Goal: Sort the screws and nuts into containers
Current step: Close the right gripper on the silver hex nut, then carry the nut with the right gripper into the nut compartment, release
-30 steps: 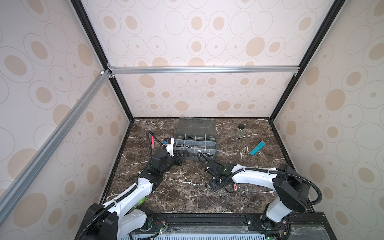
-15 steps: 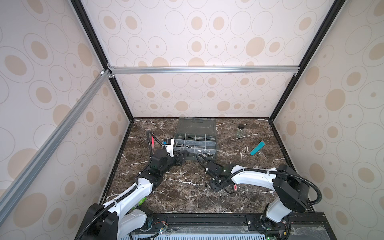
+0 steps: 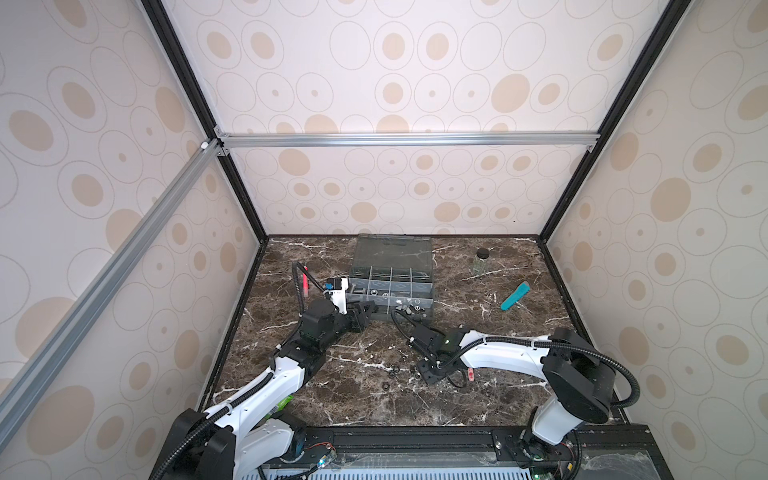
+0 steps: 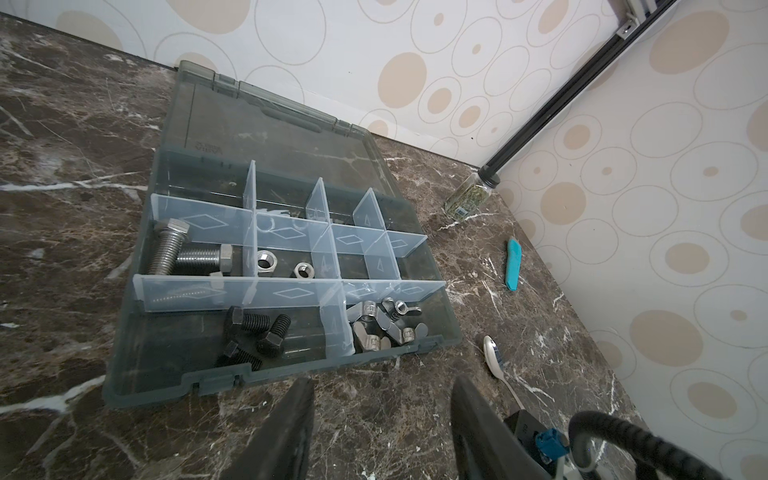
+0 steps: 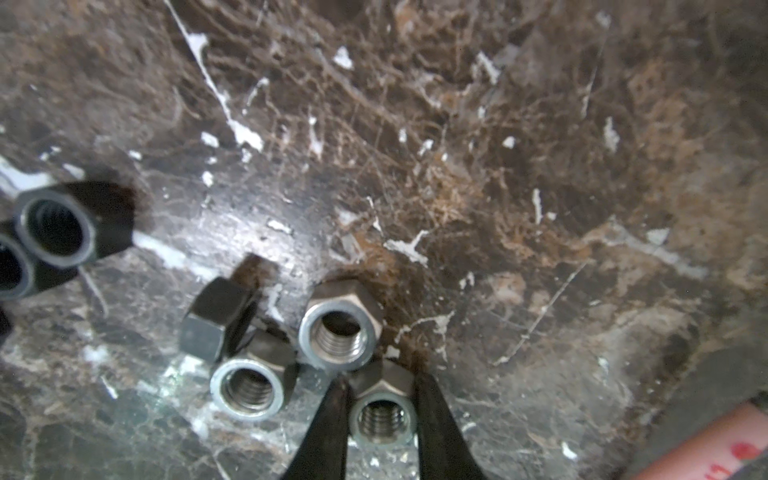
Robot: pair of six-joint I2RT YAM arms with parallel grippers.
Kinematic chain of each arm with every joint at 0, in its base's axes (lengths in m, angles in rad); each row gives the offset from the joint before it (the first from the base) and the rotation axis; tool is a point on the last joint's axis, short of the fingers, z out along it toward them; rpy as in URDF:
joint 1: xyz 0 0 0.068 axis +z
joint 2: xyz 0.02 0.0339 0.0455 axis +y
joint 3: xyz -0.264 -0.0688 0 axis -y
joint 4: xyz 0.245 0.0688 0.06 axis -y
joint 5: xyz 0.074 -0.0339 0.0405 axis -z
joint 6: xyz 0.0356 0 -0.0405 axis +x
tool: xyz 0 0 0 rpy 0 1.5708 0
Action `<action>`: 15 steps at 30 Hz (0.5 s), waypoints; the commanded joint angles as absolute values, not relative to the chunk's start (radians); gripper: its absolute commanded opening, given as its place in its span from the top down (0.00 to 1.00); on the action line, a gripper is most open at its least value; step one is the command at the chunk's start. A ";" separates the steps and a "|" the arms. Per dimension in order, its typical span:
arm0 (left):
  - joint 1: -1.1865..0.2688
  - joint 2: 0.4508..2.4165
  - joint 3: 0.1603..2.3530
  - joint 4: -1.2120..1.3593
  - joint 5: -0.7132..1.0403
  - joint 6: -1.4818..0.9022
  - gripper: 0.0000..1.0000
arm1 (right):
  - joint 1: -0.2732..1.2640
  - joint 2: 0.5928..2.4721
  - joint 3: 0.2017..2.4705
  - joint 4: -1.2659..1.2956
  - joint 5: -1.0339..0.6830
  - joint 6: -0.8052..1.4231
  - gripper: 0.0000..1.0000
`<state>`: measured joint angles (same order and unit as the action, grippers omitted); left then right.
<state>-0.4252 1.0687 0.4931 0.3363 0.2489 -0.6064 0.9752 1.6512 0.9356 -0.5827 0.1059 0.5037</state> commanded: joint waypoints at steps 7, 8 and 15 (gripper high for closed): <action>-0.419 1.045 0.492 0.353 0.243 -0.617 0.46 | 0.981 1.601 1.027 -0.643 0.191 0.421 0.76; -0.419 1.045 0.492 0.354 0.244 -0.617 0.47 | 0.977 1.601 1.049 -0.644 0.202 0.401 0.76; -0.419 1.026 0.495 0.338 0.237 -0.611 0.47 | 0.901 1.662 1.247 -0.641 0.208 0.253 0.76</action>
<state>-0.4252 1.0557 0.4931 0.3351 0.2470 -0.6064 0.9386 1.6375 1.1717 -0.6289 0.1822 0.3462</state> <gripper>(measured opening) 0.534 0.257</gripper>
